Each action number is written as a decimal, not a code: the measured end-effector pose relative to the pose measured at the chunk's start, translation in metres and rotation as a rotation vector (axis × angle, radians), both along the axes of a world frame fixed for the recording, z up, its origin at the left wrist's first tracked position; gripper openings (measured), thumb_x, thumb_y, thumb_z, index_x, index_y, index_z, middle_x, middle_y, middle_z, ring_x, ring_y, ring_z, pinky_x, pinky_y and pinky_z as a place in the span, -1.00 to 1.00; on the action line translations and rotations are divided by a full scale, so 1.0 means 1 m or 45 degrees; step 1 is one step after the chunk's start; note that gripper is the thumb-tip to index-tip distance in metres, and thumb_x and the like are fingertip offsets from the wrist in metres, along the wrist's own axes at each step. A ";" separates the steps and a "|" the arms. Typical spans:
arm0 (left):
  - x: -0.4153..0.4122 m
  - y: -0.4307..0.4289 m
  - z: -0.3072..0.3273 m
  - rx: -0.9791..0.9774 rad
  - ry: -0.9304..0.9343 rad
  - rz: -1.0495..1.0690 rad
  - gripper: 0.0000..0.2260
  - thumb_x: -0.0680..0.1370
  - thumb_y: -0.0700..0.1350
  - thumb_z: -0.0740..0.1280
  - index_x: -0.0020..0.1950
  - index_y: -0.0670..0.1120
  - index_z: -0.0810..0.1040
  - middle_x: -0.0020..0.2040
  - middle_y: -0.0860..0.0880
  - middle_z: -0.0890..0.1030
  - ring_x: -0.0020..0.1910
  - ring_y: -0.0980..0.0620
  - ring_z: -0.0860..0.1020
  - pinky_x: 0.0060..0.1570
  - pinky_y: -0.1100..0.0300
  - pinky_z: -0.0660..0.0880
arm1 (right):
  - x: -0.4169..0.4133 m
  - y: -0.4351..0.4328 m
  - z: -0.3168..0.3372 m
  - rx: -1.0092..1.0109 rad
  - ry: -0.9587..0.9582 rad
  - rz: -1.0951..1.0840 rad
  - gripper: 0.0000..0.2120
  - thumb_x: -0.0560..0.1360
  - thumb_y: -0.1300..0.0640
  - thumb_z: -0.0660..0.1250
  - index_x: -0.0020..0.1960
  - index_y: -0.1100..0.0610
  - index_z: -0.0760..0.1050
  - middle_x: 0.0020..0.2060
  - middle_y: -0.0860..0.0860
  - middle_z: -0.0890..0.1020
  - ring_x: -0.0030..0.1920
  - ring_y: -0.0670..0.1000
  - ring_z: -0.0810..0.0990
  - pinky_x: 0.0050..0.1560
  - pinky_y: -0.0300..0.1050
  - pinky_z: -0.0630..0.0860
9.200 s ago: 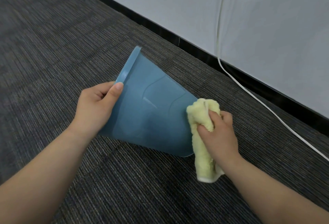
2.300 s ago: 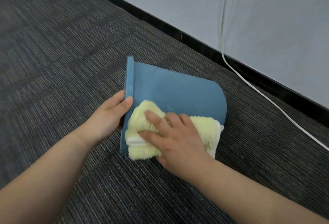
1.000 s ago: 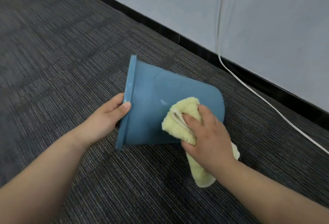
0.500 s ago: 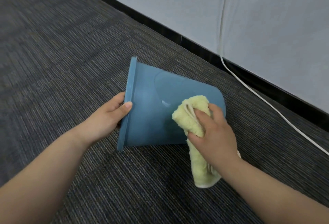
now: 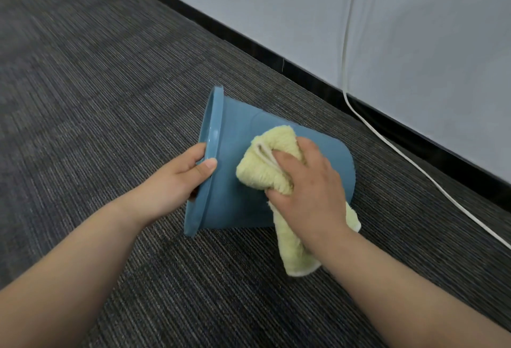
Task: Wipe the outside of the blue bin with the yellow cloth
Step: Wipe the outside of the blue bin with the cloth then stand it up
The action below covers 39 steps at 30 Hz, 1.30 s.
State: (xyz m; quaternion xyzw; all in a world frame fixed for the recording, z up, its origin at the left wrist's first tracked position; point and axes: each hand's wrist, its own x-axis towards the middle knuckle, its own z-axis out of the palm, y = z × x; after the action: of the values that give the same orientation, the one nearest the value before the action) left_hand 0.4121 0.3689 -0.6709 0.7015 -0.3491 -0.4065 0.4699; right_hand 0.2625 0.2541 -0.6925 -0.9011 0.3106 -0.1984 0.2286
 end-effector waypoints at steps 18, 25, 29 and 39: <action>-0.001 0.002 0.002 -0.129 0.085 -0.043 -0.65 0.51 -0.19 0.11 0.22 0.17 0.29 -0.07 0.32 0.64 -0.06 0.30 0.59 -0.23 0.43 0.50 | -0.013 0.017 -0.007 -0.149 0.089 0.161 -0.38 -0.05 0.10 0.60 0.00 0.10 0.56 0.05 0.25 0.58 -0.21 0.21 0.59 -0.24 0.05 0.53; 0.011 0.005 0.010 -0.015 0.047 0.020 -0.84 0.40 -0.21 0.26 -0.07 -0.02 0.48 -0.27 0.13 0.67 -0.26 0.20 0.61 -0.30 0.35 0.51 | -0.025 0.028 -0.021 -0.186 0.099 0.324 -0.29 -0.12 0.00 0.58 0.01 0.00 0.48 0.03 0.18 0.62 -0.29 0.12 0.59 -0.26 -0.15 0.50; 0.003 -0.002 0.002 0.012 -0.124 0.281 -0.81 0.55 -0.02 0.07 -0.17 0.02 0.43 -0.31 0.03 0.47 -0.38 0.14 0.42 -0.35 0.24 0.39 | -0.029 0.032 -0.028 -0.249 0.120 0.357 -0.28 -0.06 -0.05 0.54 0.04 -0.04 0.34 0.07 0.12 0.57 -0.27 0.08 0.59 -0.22 -0.16 0.39; -0.003 -0.009 0.004 -0.033 -0.202 0.179 -0.81 0.55 -0.05 0.10 -0.15 0.09 0.48 -0.43 0.21 0.58 -0.46 0.29 0.48 -0.50 0.39 0.42 | -0.005 0.011 0.015 0.026 -0.132 0.043 -0.54 0.22 0.11 0.44 0.11 0.10 0.52 0.21 0.22 0.47 0.03 0.26 0.50 0.00 0.12 0.42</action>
State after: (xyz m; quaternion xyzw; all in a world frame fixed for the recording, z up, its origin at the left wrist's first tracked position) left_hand 0.4090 0.3602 -0.6668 0.7480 -0.3405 -0.3111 0.4773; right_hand 0.2578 0.2649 -0.6777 -0.8923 0.2850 -0.2378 0.2568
